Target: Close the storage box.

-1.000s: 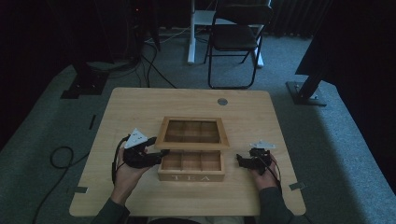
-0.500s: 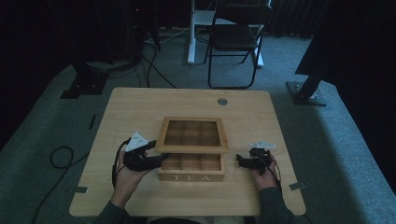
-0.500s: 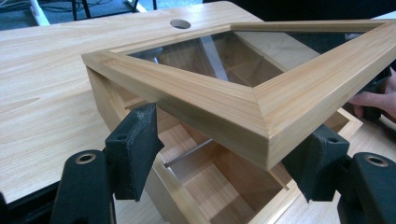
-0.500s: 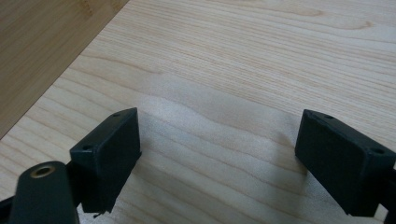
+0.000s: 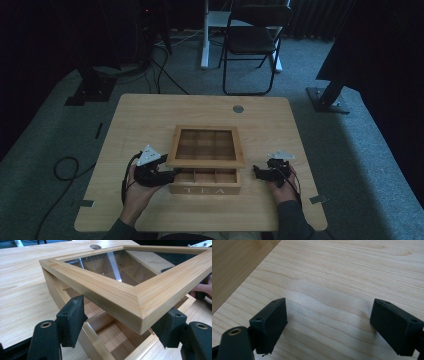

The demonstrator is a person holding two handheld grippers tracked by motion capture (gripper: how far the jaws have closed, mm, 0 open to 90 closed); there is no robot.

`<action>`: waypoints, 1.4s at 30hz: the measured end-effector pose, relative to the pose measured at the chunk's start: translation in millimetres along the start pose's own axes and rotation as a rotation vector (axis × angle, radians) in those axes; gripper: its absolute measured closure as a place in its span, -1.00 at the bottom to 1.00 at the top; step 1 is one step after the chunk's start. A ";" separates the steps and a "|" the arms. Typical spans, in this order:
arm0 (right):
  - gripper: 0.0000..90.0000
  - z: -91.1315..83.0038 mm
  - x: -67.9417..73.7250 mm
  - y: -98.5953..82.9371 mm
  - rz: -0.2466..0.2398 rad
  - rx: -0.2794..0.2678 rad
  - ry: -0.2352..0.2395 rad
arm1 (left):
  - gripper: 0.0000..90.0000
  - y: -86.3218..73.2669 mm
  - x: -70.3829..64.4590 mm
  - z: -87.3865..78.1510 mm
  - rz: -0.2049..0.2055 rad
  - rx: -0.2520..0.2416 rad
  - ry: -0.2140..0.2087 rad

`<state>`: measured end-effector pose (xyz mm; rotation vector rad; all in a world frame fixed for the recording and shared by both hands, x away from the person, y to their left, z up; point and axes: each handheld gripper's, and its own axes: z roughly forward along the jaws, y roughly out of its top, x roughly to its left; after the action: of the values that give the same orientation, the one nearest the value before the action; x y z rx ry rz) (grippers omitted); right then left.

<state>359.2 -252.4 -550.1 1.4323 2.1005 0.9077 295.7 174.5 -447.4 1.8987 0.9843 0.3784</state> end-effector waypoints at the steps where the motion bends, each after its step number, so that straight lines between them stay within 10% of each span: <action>1: -0.69 0.0 0.0 0.0 0.000 0.000 0.000 | -0.29 -0.8 -0.4 0.2 -0.001 0.001 0.001; 42: -0.70 0.7 1.2 0.8 -0.003 0.001 0.004 | -0.30 -32.5 -4.8 4.2 -0.020 0.051 -0.004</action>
<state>359.8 -250.9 -550.0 1.4288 2.1052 0.9093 279.8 176.3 -476.4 1.9336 1.0183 0.3402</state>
